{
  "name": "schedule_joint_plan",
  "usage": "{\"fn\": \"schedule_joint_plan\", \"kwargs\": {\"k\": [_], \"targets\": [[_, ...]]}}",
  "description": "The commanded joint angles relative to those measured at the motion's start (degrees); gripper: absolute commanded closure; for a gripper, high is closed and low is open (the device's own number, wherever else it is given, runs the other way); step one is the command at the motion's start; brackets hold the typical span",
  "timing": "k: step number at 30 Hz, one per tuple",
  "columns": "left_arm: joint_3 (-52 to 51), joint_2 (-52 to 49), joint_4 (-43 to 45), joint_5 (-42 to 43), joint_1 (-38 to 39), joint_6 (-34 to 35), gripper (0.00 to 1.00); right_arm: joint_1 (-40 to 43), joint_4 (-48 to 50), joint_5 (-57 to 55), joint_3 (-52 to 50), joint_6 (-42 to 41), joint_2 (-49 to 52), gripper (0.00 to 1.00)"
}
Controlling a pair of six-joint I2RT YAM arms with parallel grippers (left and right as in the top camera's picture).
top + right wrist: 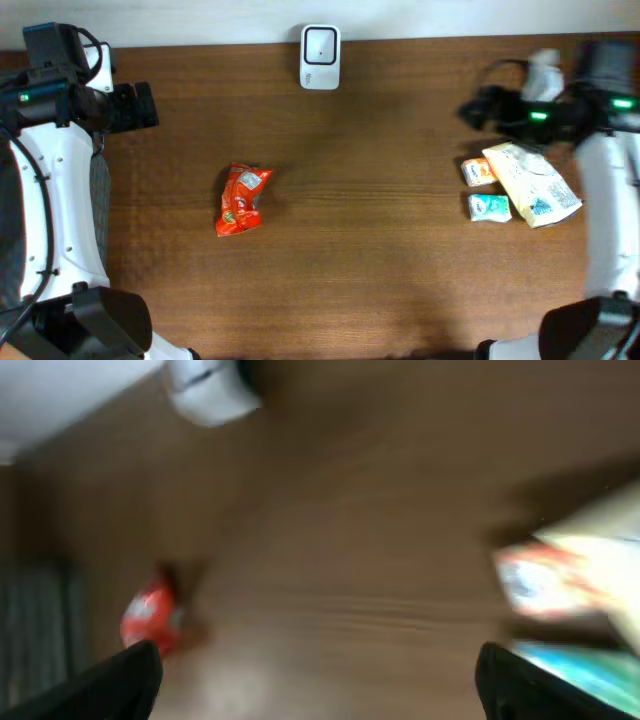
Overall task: Scan the item barcode
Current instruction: 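Reach the right gripper to the red snack bag and grasp it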
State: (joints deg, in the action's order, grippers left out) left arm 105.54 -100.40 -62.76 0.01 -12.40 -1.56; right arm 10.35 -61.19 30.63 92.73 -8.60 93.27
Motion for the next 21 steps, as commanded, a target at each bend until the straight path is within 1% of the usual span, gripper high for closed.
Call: {"fn": "schedule_joint_plan", "kwargs": {"k": [1,2,3,4,7,10,13,15,17,18,19,21], "targets": [[0.1,-0.1,0.1,0.4,-0.1,-0.9,0.01,-17.4,8.4,3.5,-5.0,-5.7,5.1,0.00],[0.1,-0.1,0.1,0.4,-0.1,-0.9,0.01,-22.8,13.4,3.5,-6.4,-9.2,7.5,0.07],[0.1,-0.1,0.1,0.4,-0.1,-0.9,0.01,-26.3,17.2,3.5,-7.2,-11.9,9.3,0.10],[0.1,-0.1,0.1,0.4,-0.1,-0.9,0.01,-30.5,21.8,3.5,-7.8,-14.5,11.8,0.17],[0.1,-0.1,0.1,0.4,-0.1,-0.9,0.01,-40.8,33.6,3.5,-7.8,-19.9,18.8,0.27],[0.1,-0.1,0.1,0.4,-0.1,-0.9,0.01,-47.7,42.1,3.3,-7.8,-23.7,24.3,0.36],[0.1,-0.1,0.1,0.4,-0.1,-0.9,0.01,-51.6,44.0,0.8,-7.8,-23.8,27.6,0.42],[0.1,-0.1,0.1,0.4,-0.2,-0.9,0.01,-53.2,44.0,0.6,-7.8,-23.9,29.0,0.48],[0.1,-0.1,0.1,0.4,-0.1,-0.9,0.01,-54.1,43.5,0.3,-7.8,-23.9,29.7,0.63],[0.1,-0.1,0.1,0.4,-0.1,-0.9,0.01,-54.1,42.7,-0.5,-7.8,-24.0,29.7,0.83],[0.1,-0.1,0.1,0.4,-0.2,-0.9,0.01,-53.9,41.9,-1.1,-7.8,-24.6,29.7,0.96],[0.1,-0.1,0.1,0.4,-0.1,-0.9,0.01,-52.9,40.4,-1.1,-7.8,-24.7,29.7,0.96]]}}
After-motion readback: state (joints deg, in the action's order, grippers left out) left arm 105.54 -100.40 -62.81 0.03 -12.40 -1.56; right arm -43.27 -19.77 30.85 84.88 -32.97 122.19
